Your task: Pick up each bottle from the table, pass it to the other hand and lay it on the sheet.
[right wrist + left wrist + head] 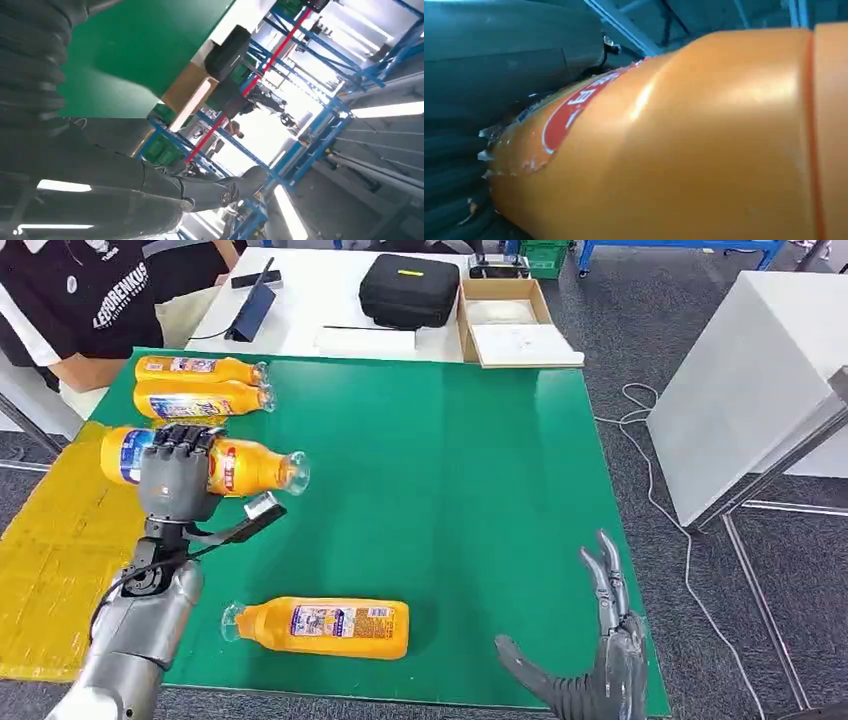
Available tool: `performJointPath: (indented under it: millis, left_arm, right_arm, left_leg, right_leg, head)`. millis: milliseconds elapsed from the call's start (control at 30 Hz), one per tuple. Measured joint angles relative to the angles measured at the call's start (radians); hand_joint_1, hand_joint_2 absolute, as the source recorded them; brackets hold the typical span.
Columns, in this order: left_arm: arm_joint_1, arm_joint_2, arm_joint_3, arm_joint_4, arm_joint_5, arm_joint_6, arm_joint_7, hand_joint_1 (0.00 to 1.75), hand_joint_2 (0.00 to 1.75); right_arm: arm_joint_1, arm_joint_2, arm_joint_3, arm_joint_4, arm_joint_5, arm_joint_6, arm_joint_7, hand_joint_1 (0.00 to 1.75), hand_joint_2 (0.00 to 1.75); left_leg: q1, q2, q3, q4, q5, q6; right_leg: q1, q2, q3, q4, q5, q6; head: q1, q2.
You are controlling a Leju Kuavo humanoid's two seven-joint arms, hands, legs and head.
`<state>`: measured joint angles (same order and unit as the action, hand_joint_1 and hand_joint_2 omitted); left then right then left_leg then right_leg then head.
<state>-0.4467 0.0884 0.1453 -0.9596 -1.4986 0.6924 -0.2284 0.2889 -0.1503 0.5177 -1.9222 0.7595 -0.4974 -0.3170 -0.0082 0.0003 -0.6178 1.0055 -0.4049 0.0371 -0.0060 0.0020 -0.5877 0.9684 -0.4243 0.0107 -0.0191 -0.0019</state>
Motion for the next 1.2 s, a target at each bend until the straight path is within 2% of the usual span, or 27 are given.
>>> performJointPath:
  millis: [133, 233, 533, 567, 600, 633, 667, 1200]
  left_arm:
    - [-0.039, 0.043, -0.038, 0.15, -0.064, 0.0, 0.187, 1.75, 1.75]
    - [-0.072, 0.077, -0.08, 0.259, -0.069, 0.0, 0.27, 1.75, 1.75]
    - [-0.092, 0.159, -0.085, 0.445, -0.059, 0.003, 0.32, 1.75, 1.75]
    - [-0.091, 0.165, -0.081, 0.457, -0.051, 0.004, 0.317, 1.43, 1.75]
    - [-0.091, 0.17, -0.077, 0.464, -0.047, 0.004, 0.312, 0.12, 1.75]
    - [-0.089, 0.175, -0.071, 0.47, -0.04, 0.005, 0.306, 0.12, 1.75]
    - [-0.087, 0.179, -0.063, 0.474, -0.033, 0.005, 0.299, 0.0, 1.75]
    - [-0.074, 0.194, -0.017, 0.51, -0.047, 0.005, 0.275, 0.0, 1.75]
  right_arm:
    - [0.007, -0.014, -0.011, -0.012, 0.004, 0.002, 0.013, 0.0, 1.75]
    - [0.018, -0.027, -0.013, -0.017, 0.004, 0.003, 0.018, 0.0, 1.75]
    - [0.025, -0.028, -0.013, -0.016, 0.008, 0.061, 0.024, 0.0, 1.75]
    - [0.025, -0.026, -0.013, -0.015, 0.007, 0.069, 0.024, 0.0, 1.75]
    - [0.023, -0.026, -0.013, -0.013, 0.006, 0.076, 0.024, 0.0, 1.75]
    - [0.02, -0.025, -0.013, -0.01, 0.003, 0.083, 0.022, 0.0, 1.75]
    - [0.016, -0.024, -0.013, -0.005, 0.0, 0.09, 0.016, 0.0, 1.75]
    - [-0.032, 0.0, -0.018, 0.065, -0.007, 0.119, -0.013, 0.0, 1.75]
  left_leg:
    - [0.0, 0.0, 0.0, 0.0, 0.0, 0.0]
    - [0.0, 0.0, 0.0, 0.0, 0.0, 0.0]
    - [0.0, 0.001, -0.001, 0.0, 0.0, 0.0]
    - [0.0, 0.001, -0.001, 0.0, 0.0, 0.0]
    - [0.0, 0.001, -0.001, 0.0, 0.0, 0.0]
    - [0.0, 0.001, -0.001, 0.0, 0.0, 0.0]
    - [0.0, 0.001, -0.001, 0.0, 0.0, 0.0]
    - [0.0, 0.0, -0.001, 0.0, 0.0, 0.0]
  right_leg:
    - [0.0, 0.0, -0.001, 0.0, 0.0, 0.0]
    - [0.0, 0.0, 0.0, 0.0, 0.0, 0.0]
    - [0.0, 0.004, -0.001, 0.0, 0.0, 0.0]
    - [0.0, 0.004, -0.001, 0.0, 0.0, 0.0]
    - [0.0, 0.004, -0.001, 0.0, 0.0, 0.0]
    - [0.0, 0.003, -0.001, 0.0, 0.0, 0.0]
    - [0.0, 0.004, -0.001, 0.0, 0.0, 0.0]
    - [0.0, 0.003, -0.001, 0.0, 0.0, 0.0]
  head:
    - [0.0, 0.0]
    - [0.0, 0.0]
    - [0.0, 0.0]
    - [0.0, 0.0]
    - [0.0, 0.0]
    - [0.0, 0.0]
    - [0.0, 0.0]
    - [0.0, 0.0]
